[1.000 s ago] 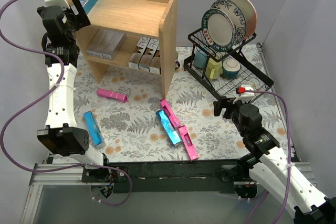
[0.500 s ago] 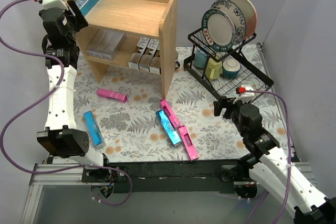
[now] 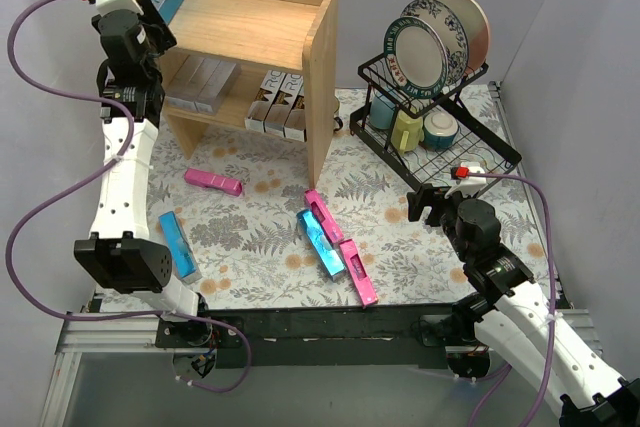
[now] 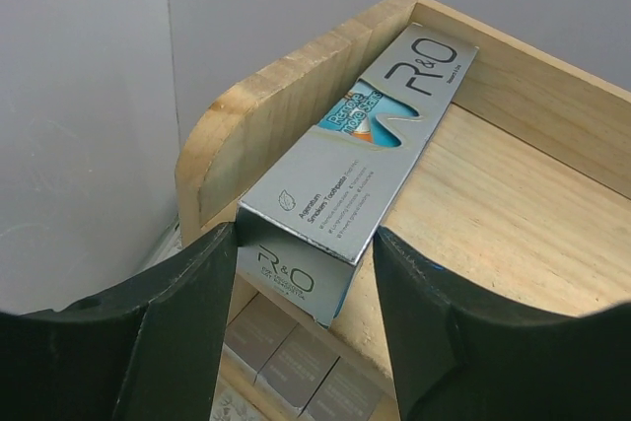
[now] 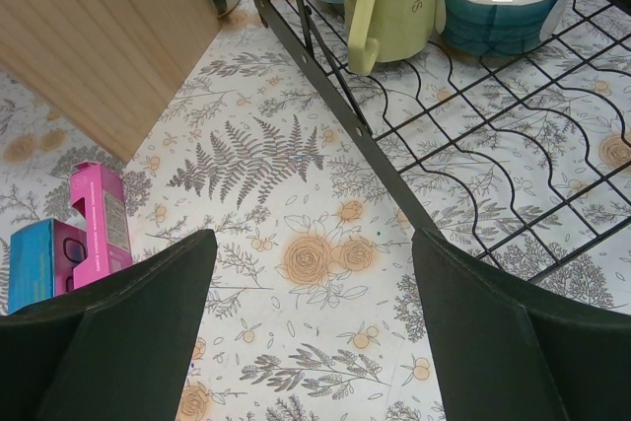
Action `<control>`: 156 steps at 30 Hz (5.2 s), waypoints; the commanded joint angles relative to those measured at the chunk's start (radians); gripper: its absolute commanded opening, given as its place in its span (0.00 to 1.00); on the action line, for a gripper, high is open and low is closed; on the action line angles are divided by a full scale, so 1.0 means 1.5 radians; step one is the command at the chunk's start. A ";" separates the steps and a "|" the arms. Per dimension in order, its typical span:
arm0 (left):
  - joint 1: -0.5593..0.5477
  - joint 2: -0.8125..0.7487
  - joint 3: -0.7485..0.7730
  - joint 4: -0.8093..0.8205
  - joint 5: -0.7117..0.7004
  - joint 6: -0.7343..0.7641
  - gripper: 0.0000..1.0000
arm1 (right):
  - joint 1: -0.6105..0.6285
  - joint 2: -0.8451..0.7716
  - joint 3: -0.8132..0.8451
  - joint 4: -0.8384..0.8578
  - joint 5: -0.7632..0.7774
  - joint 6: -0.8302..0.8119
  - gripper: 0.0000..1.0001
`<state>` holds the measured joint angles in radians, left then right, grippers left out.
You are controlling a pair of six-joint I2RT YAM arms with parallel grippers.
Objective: Place and organize the toothpastes onto the shelf
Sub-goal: Place the toothpaste on the shelf, then pick up the toothpaste from the center of the board.
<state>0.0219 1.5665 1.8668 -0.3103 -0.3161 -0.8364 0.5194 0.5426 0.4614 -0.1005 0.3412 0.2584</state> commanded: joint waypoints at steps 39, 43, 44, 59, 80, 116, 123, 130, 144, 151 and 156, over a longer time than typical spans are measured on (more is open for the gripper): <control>-0.005 -0.420 -0.386 -0.146 -0.057 -0.206 0.98 | 0.003 -0.013 0.004 0.015 -0.085 -0.004 0.88; -0.005 -0.446 -0.514 -0.203 -0.143 -0.261 0.98 | 0.003 0.000 0.002 0.017 -0.103 -0.004 0.88; -0.005 -0.450 -0.538 -0.209 -0.164 -0.272 0.98 | 0.003 0.001 0.003 0.018 -0.109 -0.005 0.88; 0.037 -0.354 -0.814 -0.093 -0.183 -0.364 0.98 | 0.003 0.010 0.000 0.022 -0.121 -0.007 0.88; 0.067 -0.233 -0.825 -0.086 0.111 -0.336 0.84 | 0.003 -0.005 -0.003 0.019 -0.113 -0.003 0.88; -0.381 -0.277 -0.886 -0.243 -0.020 -0.719 0.79 | 0.003 0.008 -0.010 0.028 -0.108 -0.002 0.88; -0.419 -0.268 -0.883 -0.255 -0.048 -0.752 0.65 | 0.003 0.010 -0.008 0.029 -0.108 -0.004 0.88; -0.442 -0.293 -0.857 -0.311 -0.061 -0.775 0.47 | 0.005 0.008 -0.006 0.024 -0.109 -0.006 0.87; -0.445 -0.448 -0.716 -0.297 0.046 -0.610 0.34 | 0.003 0.026 0.007 0.061 -0.270 -0.013 0.87; -0.450 -0.520 -0.764 -0.147 0.246 -0.505 0.36 | 0.003 0.088 0.017 0.174 -0.459 0.030 0.87; -0.457 -0.543 -0.801 -0.043 0.383 -0.480 0.37 | 0.003 0.178 0.040 0.238 -0.554 0.097 0.88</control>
<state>-0.6518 0.7906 0.7052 -0.5678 0.0437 -1.6321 0.5194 0.7288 0.4641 0.1001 -0.3073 0.3145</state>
